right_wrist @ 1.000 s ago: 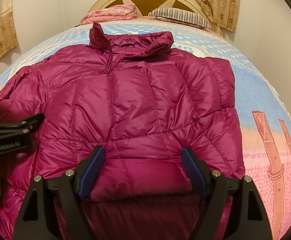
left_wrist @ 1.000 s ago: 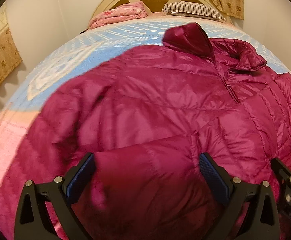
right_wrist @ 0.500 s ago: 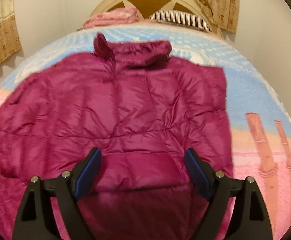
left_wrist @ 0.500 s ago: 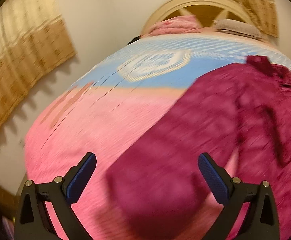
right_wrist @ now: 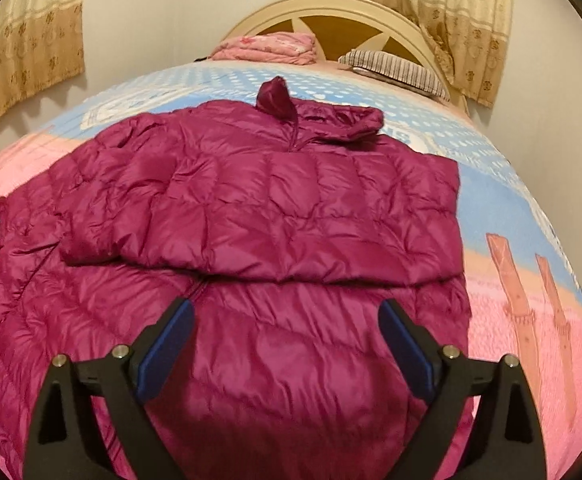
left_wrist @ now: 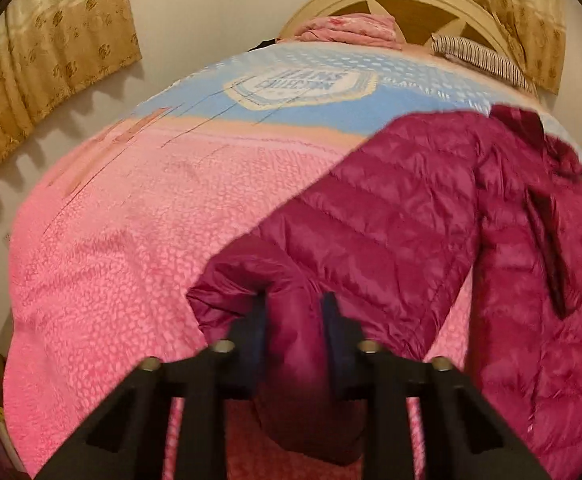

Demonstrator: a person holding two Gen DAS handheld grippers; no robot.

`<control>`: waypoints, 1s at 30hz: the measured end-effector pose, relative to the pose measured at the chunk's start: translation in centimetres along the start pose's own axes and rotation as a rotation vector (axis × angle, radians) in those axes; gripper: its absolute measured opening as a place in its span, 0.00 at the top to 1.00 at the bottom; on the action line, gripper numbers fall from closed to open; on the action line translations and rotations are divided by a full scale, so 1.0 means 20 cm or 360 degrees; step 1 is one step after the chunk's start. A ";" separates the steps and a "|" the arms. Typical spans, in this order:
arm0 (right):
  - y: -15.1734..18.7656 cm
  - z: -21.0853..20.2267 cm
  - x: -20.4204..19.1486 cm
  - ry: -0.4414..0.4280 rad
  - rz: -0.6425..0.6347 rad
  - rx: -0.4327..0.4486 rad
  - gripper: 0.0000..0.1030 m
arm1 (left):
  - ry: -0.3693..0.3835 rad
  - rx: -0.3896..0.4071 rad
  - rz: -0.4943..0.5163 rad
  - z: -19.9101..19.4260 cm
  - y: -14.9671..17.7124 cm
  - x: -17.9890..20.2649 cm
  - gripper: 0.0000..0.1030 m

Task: Fold large clothes
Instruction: 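Grasp the other sleeve with the left tool and fold it across the body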

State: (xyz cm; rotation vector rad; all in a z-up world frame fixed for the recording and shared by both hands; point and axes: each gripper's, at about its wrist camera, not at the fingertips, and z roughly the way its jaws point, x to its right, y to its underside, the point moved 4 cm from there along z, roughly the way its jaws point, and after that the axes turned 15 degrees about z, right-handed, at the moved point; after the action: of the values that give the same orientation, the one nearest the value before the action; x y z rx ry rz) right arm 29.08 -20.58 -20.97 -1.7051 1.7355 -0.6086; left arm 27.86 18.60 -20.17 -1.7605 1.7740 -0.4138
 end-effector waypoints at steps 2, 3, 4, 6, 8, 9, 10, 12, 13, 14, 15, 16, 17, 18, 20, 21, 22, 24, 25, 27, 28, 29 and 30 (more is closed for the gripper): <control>0.00 -0.02 0.04 -0.0012 0.0048 0.0019 0.07 | -0.0036 0.0040 -0.0022 -0.05 -0.04 -0.06 0.83; 0.00 -0.03 0.06 -0.0014 0.0075 0.0025 0.07 | -0.0057 0.0077 -0.0014 -0.08 -0.07 -0.08 0.84; -0.01 -0.03 0.09 -0.0015 0.0109 0.0027 0.07 | -0.0073 0.0102 -0.0007 -0.11 -0.09 -0.09 0.85; -0.01 -0.02 0.12 -0.0013 0.0137 0.0022 0.07 | -0.0121 0.0157 0.0002 -0.17 -0.13 -0.11 0.86; -0.01 0.00 0.14 -0.0008 0.0162 0.0014 0.07 | -0.0170 0.0222 0.0023 -0.24 -0.19 -0.13 0.87; -0.01 0.01 0.15 -0.0011 0.0174 0.0011 0.07 | -0.0196 0.0265 0.0037 -0.28 -0.23 -0.12 0.87; 0.00 0.01 0.16 -0.0015 0.0179 0.0006 0.07 | -0.0210 0.0295 0.0051 -0.32 -0.26 -0.12 0.88; 0.01 0.01 0.17 -0.0020 0.0190 0.0002 0.07 | -0.0245 0.0374 0.0099 -0.39 -0.34 -0.08 0.88; 0.01 0.01 0.17 -0.0021 0.0197 0.0005 0.07 | -0.0247 0.0404 0.0114 -0.42 -0.38 -0.07 0.89; 0.01 0.00 0.18 -0.0023 0.0205 0.0010 0.07 | -0.0243 0.0445 0.0145 -0.47 -0.43 -0.02 0.89; 0.00 -0.01 0.19 -0.0023 0.0212 0.0016 0.07 | -0.0239 0.0477 0.0168 -0.49 -0.47 0.02 0.89; 0.00 -0.02 0.20 -0.0023 0.0218 0.0025 0.07 | -0.0226 0.0522 0.0199 -0.53 -0.52 0.08 0.89; -0.01 -0.03 0.21 -0.0019 0.0225 0.0037 0.07 | -0.0198 0.0567 0.0238 -0.58 -0.57 0.16 0.89; -0.02 -0.03 0.22 -0.0017 0.0230 0.0044 0.07 | -0.0176 0.0592 0.0263 -0.60 -0.59 0.22 0.89; -0.03 -0.05 0.24 -0.0011 0.0240 0.0051 0.07 | -0.0106 0.0645 0.0332 -0.64 -0.66 0.39 0.89; -0.03 -0.05 0.26 -0.0007 0.0245 0.0053 0.07 | -0.0065 0.0669 0.0373 -0.66 -0.70 0.49 0.89; -0.03 -0.06 0.26 -0.0003 0.0248 0.0056 0.07 | -0.0033 0.0677 0.0399 -0.66 -0.72 0.57 0.89; -0.03 -0.07 0.29 0.0007 0.0258 0.0059 0.07 | 0.0028 0.0679 0.0451 -0.64 -0.74 0.72 0.89; -0.03 -0.07 0.31 0.0013 0.0266 0.0056 0.07 | 0.0063 0.0674 0.0474 -0.61 -0.75 0.81 0.89; -0.02 -0.08 0.33 0.0024 0.0272 0.0054 0.07 | 0.0127 0.0648 0.0500 -0.57 -0.77 0.95 0.89; -0.02 -0.08 0.35 0.0030 0.0275 0.0055 0.07 | 0.0173 0.0625 0.0511 -0.54 -0.77 1.04 0.88; -0.02 -0.08 0.36 0.0038 0.0279 0.0054 0.07 | 0.0215 0.0602 0.0526 -0.51 -0.76 1.11 0.88; -0.01 -0.09 0.38 0.0047 0.0284 0.0054 0.07 | 0.0259 0.0571 0.0551 -0.49 -0.74 1.19 0.86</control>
State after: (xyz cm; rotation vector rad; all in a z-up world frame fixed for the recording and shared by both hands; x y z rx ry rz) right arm 28.27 -28.35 -20.40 -1.5047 1.8629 -0.5814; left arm 35.05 -7.66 -8.30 -1.1758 1.9288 -0.6925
